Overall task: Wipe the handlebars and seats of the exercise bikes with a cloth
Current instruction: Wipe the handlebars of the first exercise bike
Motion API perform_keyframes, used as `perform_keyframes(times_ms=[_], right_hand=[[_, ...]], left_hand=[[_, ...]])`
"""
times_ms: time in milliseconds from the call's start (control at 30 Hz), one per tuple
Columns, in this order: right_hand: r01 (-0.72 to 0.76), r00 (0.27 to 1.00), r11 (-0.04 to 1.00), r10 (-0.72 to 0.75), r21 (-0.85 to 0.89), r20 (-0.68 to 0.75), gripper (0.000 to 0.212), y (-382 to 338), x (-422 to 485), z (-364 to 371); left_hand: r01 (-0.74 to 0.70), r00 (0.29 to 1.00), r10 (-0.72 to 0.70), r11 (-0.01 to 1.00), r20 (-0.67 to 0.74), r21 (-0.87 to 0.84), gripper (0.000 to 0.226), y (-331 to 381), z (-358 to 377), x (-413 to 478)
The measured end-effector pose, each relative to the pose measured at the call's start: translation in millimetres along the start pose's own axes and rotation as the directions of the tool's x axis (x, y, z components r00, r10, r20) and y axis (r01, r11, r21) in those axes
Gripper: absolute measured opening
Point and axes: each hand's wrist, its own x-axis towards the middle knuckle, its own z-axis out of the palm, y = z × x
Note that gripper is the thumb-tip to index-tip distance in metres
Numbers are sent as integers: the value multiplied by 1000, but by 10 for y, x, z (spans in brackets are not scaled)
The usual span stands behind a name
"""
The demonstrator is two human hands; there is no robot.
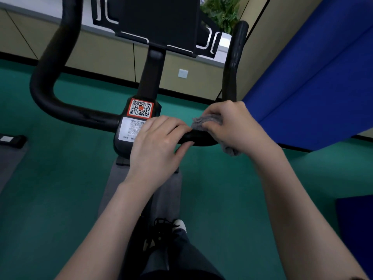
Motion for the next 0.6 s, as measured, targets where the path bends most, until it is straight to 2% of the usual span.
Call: perform_keyframes(times_ms=[133, 200, 267, 367, 467, 533, 600], right_hand=[[45, 985, 998, -36, -50, 166, 14, -36, 170, -85], [32, 990, 994, -17, -108, 138, 19, 36, 198, -127], [-15, 999, 992, 19, -129, 31, 25, 105, 156, -129], [-32, 996, 998, 28, -49, -90, 27, 89, 1, -18], [15, 999, 1000, -15, 11, -30, 23, 48, -15, 32], [35, 999, 998, -35, -49, 11, 23, 82, 74, -15], [32, 999, 995, -35, -95, -34, 25, 168, 127, -52]], left_hand=[[-2, 1000, 2, 1000, -5, -3, 21, -2, 8, 2], [-7, 1000, 7, 1000, -4, -6, 21, -2, 6, 0], [-7, 1000, 7, 1000, -2, -5, 20, -1, 5, -2], [-1, 1000, 1, 1000, -1, -1, 20, 2, 2, -5], [1, 1000, -1, 1000, 13, 4, 21, 4, -6, -8], [-3, 1000, 3, 1000, 21, 7, 21, 9, -12, -2], [2, 1000, -2, 1000, 22, 8, 21, 16, -13, 2]])
